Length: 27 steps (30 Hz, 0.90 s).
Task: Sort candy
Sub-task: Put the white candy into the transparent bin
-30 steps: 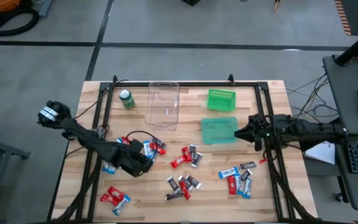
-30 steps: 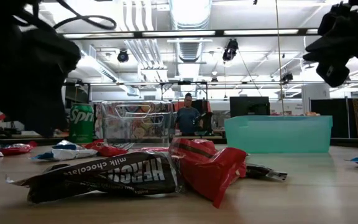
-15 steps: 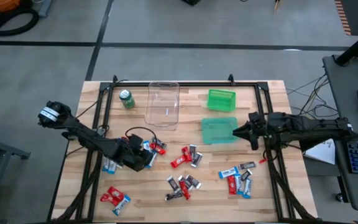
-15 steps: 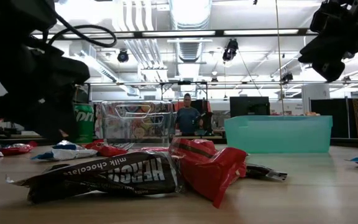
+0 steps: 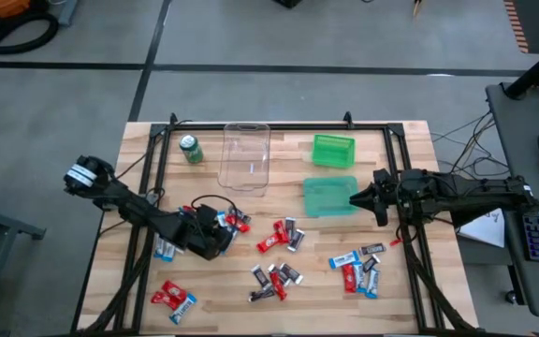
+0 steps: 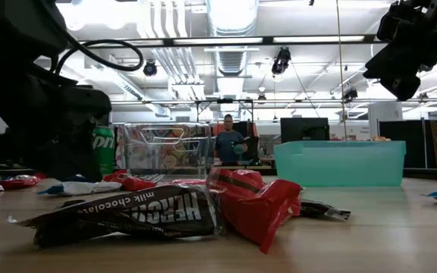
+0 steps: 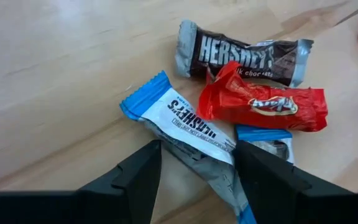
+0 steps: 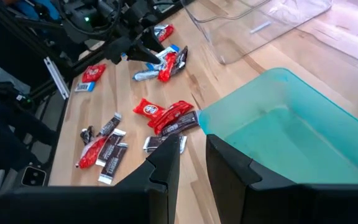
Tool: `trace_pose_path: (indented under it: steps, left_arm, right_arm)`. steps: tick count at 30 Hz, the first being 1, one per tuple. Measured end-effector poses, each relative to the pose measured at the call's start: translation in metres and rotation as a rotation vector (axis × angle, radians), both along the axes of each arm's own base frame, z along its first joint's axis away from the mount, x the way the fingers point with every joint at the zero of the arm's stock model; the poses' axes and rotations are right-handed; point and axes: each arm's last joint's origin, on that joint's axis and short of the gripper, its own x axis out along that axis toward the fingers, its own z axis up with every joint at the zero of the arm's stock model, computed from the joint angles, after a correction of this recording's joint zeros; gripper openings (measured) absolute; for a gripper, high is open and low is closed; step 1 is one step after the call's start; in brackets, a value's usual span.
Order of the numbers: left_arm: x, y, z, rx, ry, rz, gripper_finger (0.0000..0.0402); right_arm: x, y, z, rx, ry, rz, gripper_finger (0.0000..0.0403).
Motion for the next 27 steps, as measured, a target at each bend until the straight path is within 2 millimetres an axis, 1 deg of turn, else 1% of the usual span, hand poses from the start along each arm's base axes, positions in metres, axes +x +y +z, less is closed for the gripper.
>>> trace_pose_path:
  steps: [2, 4, 12, 14, 21, 27]
  left_arm:
    - [0.002, -0.001, -0.001, 0.007, 0.004, 0.000, 0.0177]
    - [0.003, -0.002, 0.000, 0.009, 0.007, -0.006, 0.0156]
    - [0.003, -0.004, 0.006, -0.023, -0.007, -0.035, 0.0032]
    - [0.002, -0.005, 0.008, -0.027, -0.014, -0.045, 0.0010]
    - [-0.004, -0.010, 0.020, -0.050, -0.044, -0.077, 0.0001]
    - [-0.009, -0.012, 0.039, -0.071, -0.110, -0.129, 0.0000]
  right_arm:
    - [0.000, 0.000, 0.000, 0.000, -0.001, 0.000, 0.0068]
    - [0.000, 0.000, 0.000, 0.000, -0.001, 0.000, 0.0068]
    - [0.000, 0.000, 0.000, 0.001, -0.002, 0.000, 0.0068]
    - [0.000, 0.000, 0.000, 0.001, -0.001, 0.000, 0.0068]
    - [0.000, 0.000, 0.000, 0.001, -0.001, 0.000, 0.0068]
    - [0.000, 0.000, 0.000, 0.001, -0.001, 0.000, 0.0068]
